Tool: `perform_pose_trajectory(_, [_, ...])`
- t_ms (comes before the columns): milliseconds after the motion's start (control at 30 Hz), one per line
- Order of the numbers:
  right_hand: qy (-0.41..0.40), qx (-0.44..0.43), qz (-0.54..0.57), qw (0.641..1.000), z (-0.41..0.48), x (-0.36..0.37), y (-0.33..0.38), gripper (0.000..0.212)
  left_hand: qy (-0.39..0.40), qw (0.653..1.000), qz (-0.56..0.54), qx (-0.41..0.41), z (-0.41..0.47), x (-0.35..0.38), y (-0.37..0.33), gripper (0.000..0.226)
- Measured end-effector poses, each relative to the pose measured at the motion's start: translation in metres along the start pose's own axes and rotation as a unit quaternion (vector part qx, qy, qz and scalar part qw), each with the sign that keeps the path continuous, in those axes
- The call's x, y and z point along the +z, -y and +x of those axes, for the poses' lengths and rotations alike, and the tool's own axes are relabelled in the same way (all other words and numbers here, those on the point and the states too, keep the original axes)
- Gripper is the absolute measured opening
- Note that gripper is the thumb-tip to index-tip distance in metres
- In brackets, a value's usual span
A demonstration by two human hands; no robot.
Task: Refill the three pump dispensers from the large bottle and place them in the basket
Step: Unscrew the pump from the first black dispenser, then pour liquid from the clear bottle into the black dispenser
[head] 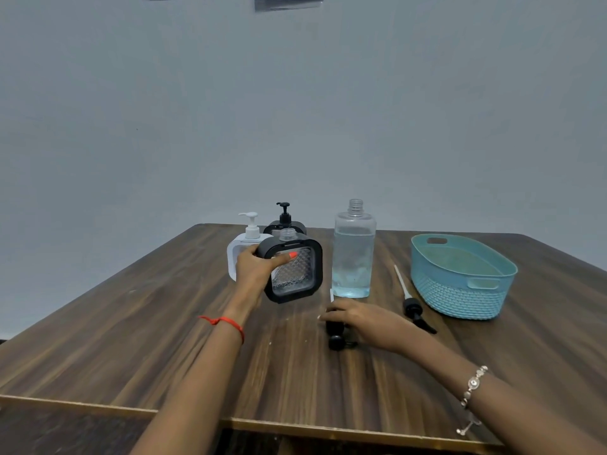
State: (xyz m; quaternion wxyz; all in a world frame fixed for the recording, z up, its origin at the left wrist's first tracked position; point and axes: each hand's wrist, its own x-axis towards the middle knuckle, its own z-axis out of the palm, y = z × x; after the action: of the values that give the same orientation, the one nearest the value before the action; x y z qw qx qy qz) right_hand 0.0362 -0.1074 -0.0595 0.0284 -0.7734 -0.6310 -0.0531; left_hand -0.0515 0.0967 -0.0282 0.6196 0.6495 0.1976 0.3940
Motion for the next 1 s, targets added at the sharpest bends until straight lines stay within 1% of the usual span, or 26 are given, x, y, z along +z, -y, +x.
perform_pose_trajectory(67, [-0.002,0.001,0.016,1.0,0.0,0.002,-0.004,0.057,-0.001,1.0,-0.005,-0.001,0.0,0.0,-0.001,0.041])
perform_pose_trajectory(267, [-0.04,-0.009,0.047,0.998,0.007,0.014,-0.025,0.066,0.0,1.0,-0.005,-0.001,0.003,0.001,0.001,0.041])
perform_pose_trajectory(333, [-0.068,-0.008,0.068,0.995,0.008,0.012,-0.03,0.06,-0.001,1.0,-0.006,0.001,0.003,0.003,0.0,0.038])
perform_pose_trajectory(367, [-0.105,0.0,0.089,0.99,0.008,0.008,-0.031,0.053,-0.001,1.0,-0.007,0.001,0.003,0.003,0.0,0.037])
perform_pose_trajectory(400, [-0.164,0.011,0.119,0.979,0.008,0.003,-0.031,0.044,0.0,1.0,-0.006,0.002,0.004,0.004,-0.001,0.038])
perform_pose_trajectory(433, [-0.237,0.03,0.151,0.959,0.008,-0.002,-0.033,0.035,0.002,1.0,-0.006,0.002,0.004,0.005,-0.002,0.039])
perform_pose_trajectory(500, [-0.371,0.102,0.217,0.897,0.011,-0.014,-0.04,0.022,0.007,1.0,-0.006,0.003,0.005,0.007,-0.002,0.039])
perform_pose_trajectory(533, [-0.413,0.152,0.258,0.86,0.015,-0.019,-0.047,0.024,0.009,1.0,-0.004,0.005,0.006,0.008,-0.003,0.038])
perform_pose_trajectory(567, [-0.435,0.203,0.298,0.825,0.018,-0.024,-0.053,0.032,0.01,1.0,-0.003,0.006,0.007,0.009,-0.003,0.038])
perform_pose_trajectory(600, [-0.437,0.241,0.333,0.8,0.022,-0.029,-0.06,0.045,0.011,1.0,-0.002,0.008,0.007,0.01,-0.004,0.037])
perform_pose_trajectory(633, [-0.425,0.264,0.363,0.786,0.027,-0.032,-0.066,0.058,0.011,1.0,-0.002,0.008,0.009,0.011,-0.005,0.037])
perform_pose_trajectory(700, [-0.38,0.269,0.437,0.77,0.035,-0.038,-0.075,0.081,0.012,1.0,-0.003,0.009,0.011,0.015,-0.008,0.035])
perform_pose_trajectory(733, [-0.355,0.26,0.476,0.761,0.039,-0.04,-0.078,0.089,0.012,1.0,-0.004,0.01,0.012,0.016,-0.009,0.033])
perform_pose_trajectory(767, [-0.332,0.248,0.507,0.756,0.042,-0.041,-0.081,0.09,0.012,1.0,-0.006,0.011,0.013,0.018,-0.01,0.031])
perform_pose_trajectory(800, [-0.315,0.231,0.527,0.754,0.045,-0.042,-0.083,0.086,0.012,1.0,-0.005,0.013,0.014,0.02,-0.01,0.029])
perform_pose_trajectory(833, [-0.304,0.212,0.535,0.759,0.047,-0.044,-0.085,0.077,0.014,1.0,-0.003,0.016,0.015,0.021,-0.01,0.027])
perform_pose_trajectory(900, [-0.3,0.181,0.53,0.772,0.053,-0.046,-0.087,0.058,0.018,0.999,0.002,0.029,0.017,0.024,-0.011,0.026])
perform_pose_trajectory(933, [-0.303,0.171,0.532,0.772,0.056,-0.045,-0.089,0.051,0.018,0.999,0.003,0.037,0.018,0.025,-0.011,0.027])
perform_pose_trajectory(1000, [-0.302,0.161,0.549,0.763,0.062,-0.042,-0.091,0.049,0.017,0.999,0.007,0.05,0.019,0.027,-0.011,0.027])
